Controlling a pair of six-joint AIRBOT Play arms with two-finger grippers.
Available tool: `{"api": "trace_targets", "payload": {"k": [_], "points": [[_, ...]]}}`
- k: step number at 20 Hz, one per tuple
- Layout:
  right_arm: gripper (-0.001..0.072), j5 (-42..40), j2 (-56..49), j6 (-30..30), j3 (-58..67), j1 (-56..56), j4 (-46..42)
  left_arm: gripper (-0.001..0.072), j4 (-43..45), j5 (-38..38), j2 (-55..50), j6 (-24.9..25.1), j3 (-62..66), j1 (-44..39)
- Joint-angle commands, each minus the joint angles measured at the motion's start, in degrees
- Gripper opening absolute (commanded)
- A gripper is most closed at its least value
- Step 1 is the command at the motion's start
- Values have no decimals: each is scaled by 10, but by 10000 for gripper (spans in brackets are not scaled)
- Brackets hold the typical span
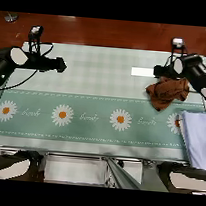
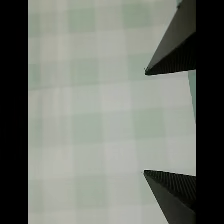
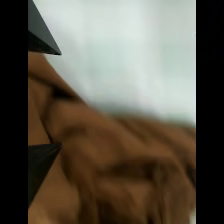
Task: Fold the shirts.
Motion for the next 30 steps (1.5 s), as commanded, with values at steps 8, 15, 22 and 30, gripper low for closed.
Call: {"api": "trace_targets", "payload": {"k": [8, 15, 22, 30], "points": [[624, -6, -106, -17, 9, -191, 125, 701, -4, 19, -33, -18, 0, -1], [29, 96, -115, -156, 176, -197, 278, 701, 25, -173, -24, 30, 32, 38], [28, 110, 34, -261, 395, -132, 306, 701, -62, -229, 223, 40, -84, 70], [28, 68, 232, -336, 395, 4, 302, 701, -110, -182, 389, -2, -284, 35]]}}
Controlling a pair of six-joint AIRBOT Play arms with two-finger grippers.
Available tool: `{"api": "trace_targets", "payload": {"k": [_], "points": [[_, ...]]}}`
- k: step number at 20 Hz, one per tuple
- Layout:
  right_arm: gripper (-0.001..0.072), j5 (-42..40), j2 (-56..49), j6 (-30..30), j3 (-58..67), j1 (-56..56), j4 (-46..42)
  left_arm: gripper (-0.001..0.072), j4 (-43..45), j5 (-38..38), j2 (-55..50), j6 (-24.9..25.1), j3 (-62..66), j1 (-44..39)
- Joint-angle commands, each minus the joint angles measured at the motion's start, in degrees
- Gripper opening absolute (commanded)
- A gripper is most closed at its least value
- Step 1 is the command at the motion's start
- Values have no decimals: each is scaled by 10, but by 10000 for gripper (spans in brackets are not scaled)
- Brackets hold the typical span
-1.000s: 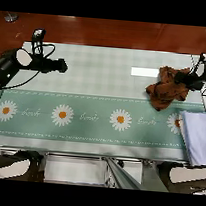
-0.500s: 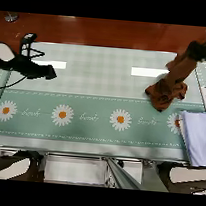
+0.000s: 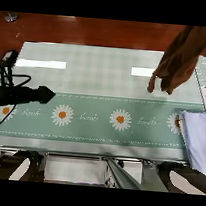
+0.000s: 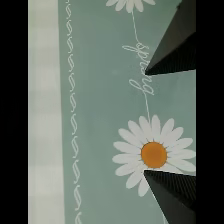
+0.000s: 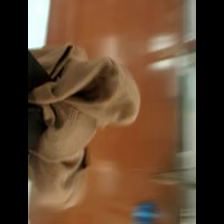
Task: Fold the shirts.
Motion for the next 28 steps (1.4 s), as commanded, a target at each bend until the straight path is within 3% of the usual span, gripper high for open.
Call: {"api": "trace_targets", "payload": {"k": [1, 6, 8, 11, 13, 15, 16, 17, 21, 23, 25, 28], "points": [[28, 4, 75, -43, 4, 69, 4, 700, -47, 22, 30, -8, -72, -8], [28, 188, 57, -68, -69, 195, 91, 700, -59, 66, 26, -2, -80, -8], [28, 150, 33, -52, -173, 267, 94, 700, -59, 66, 26, -2, -80, -8], [29, 22, -41, 20, -311, 352, 96, 700, -58, 66, 26, -1, -80, -8], [29, -31, -119, 77, -353, 394, 108, 701, -58, 65, 19, 5, -80, -7], [37, -49, -192, 83, -353, 417, 162, 701, -58, 66, 7, 5, -80, -7], [228, -58, -216, 72, -353, 419, 212, 701, -59, 65, -2, 5, -80, -7], [624, -54, -227, 49, -352, 414, 262, 701, -59, 65, -10, 4, -80, -8], [617, 128, -187, 26, -304, 263, 275, 701, -59, 26, -43, 16, -67, -6], [616, 202, -123, 30, -312, 151, 193, 701, -54, 12, -55, 64, -65, 1], [616, 229, -42, 48, -376, 35, 95, 699, -79, -32, -96, 68, -67, 45], [614, 182, 73, 50, -562, -113, 100, 700, -312, -90, -183, 208, -100, 80]]}}
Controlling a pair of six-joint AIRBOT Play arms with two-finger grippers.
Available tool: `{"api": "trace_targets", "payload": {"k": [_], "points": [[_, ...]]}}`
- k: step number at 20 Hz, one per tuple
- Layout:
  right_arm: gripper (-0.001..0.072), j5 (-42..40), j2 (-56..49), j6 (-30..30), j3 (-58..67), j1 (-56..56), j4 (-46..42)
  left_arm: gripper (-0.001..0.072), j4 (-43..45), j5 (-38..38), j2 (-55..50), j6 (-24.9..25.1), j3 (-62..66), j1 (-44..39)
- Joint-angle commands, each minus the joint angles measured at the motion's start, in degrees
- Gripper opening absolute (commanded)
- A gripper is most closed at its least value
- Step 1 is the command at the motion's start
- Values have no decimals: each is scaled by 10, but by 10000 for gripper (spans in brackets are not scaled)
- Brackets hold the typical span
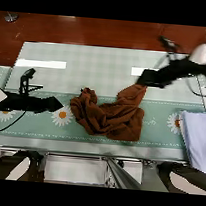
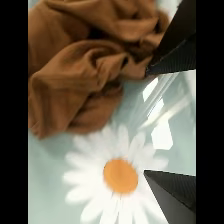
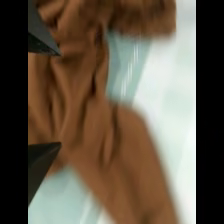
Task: Fold the shirts.
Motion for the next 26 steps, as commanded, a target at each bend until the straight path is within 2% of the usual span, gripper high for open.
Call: {"api": "trace_targets", "payload": {"k": [1, 4, 8, 9, 11, 14, 18, 24, 26], "points": [[614, -16, 128, 3, -193, -163, 2, 700, -220, -56, -93, 141, -31, 15], [614, -45, 211, -36, -363, -188, 100, 700, -229, -55, -176, 157, -32, -72], [614, -54, 235, -30, -453, -141, 118, 696, -232, 6, -230, 154, -31, -187], [614, -58, 233, -28, -464, -123, 117, 664, -232, 17, -231, 155, -29, -199], [614, -66, 224, -16, -473, -79, 116, 38, -232, 20, -231, 160, -19, -203], [614, -116, 188, 7, -472, -34, 113, 21, -232, 15, -229, 167, 11, -193], [614, -181, 124, 5, -428, -36, 113, 21, -232, -8, -224, 166, 45, -174], [614, -168, 0, -12, -328, -36, 122, 21, -232, -4, -224, 165, 52, -170], [614, -168, -30, -31, -321, -36, 156, 21, -234, 0, -224, 165, 52, -170]]}}
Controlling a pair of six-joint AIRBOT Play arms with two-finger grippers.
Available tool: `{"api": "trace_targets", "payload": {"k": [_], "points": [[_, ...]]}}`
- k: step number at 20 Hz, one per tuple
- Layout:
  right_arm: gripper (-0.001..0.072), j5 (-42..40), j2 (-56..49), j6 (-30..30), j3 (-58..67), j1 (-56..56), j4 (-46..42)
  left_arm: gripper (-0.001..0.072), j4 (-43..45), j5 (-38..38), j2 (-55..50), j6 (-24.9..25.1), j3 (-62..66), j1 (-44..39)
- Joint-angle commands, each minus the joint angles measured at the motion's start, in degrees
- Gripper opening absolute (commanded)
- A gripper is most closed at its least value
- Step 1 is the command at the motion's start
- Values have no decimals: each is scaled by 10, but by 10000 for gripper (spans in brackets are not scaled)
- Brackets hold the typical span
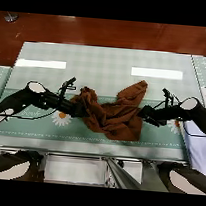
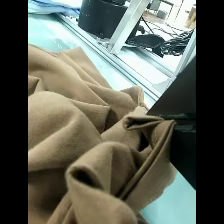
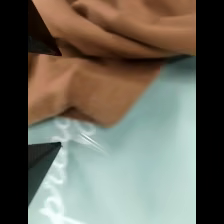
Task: Fold the shirts.
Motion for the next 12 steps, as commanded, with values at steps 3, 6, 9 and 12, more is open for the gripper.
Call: {"api": "trace_targets", "payload": {"k": [3, 6, 9, 12], "points": [[469, 1, -65, -81, 24, 1, 108, 21, -52, 6, 1, 5, 3, 1], [29, 34, -65, -122, 55, 1, 118, 21, -81, 4, 5, 27, 27, 6], [28, 99, -53, -115, 193, 0, 63, 21, -81, -9, 41, 26, 118, 50], [28, 110, -39, -63, 425, 0, -2, 20, -81, 5, 88, 21, 273, 99]]}}
